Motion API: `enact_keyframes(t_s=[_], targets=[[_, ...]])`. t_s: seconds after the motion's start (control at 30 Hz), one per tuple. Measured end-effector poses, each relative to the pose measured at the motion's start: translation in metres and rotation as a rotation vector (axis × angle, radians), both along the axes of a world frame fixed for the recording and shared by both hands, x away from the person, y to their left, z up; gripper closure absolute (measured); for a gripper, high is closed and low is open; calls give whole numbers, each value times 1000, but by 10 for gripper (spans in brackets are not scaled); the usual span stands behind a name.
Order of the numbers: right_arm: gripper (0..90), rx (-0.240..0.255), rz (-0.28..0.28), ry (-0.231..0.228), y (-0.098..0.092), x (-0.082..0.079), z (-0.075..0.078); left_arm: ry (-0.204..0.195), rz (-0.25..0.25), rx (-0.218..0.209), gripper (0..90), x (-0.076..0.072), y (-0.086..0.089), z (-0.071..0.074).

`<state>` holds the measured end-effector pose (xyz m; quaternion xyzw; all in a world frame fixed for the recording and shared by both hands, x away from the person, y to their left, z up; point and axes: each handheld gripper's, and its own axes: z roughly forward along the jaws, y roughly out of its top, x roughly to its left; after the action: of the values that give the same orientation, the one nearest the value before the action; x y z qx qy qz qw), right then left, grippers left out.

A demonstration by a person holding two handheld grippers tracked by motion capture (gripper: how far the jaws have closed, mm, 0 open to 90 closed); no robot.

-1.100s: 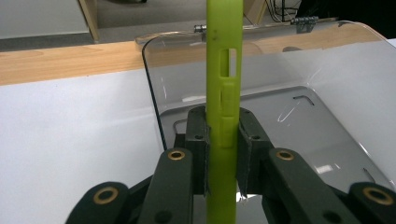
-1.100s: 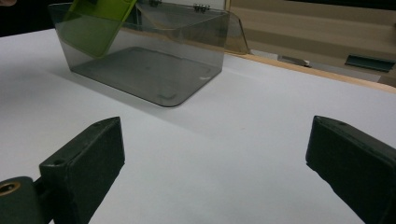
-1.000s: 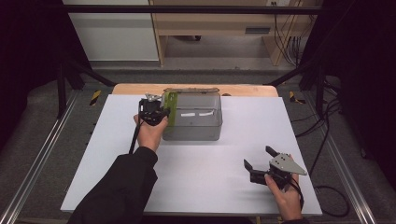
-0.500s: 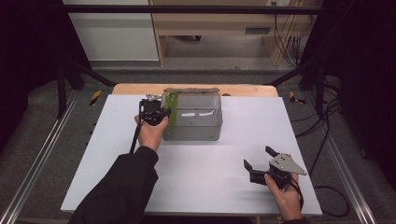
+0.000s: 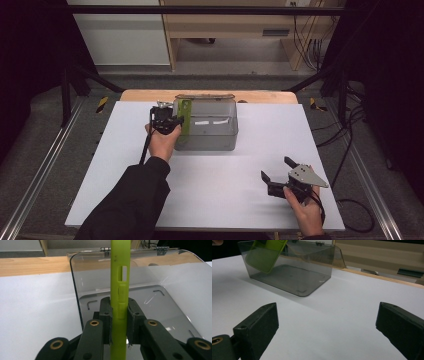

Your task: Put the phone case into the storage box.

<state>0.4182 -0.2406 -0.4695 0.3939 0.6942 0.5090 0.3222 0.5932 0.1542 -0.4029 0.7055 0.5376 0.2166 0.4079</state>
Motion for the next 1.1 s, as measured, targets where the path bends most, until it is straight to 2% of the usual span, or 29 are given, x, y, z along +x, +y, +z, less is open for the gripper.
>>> enact_keyframes(t_s=[0.53,1.1], targets=[[46,1,2,1,0,0,0,10,3,7,777,1,0,-1],[46,0,5,2,1,0,-1,22,0,-3,777,2,1,-2]])
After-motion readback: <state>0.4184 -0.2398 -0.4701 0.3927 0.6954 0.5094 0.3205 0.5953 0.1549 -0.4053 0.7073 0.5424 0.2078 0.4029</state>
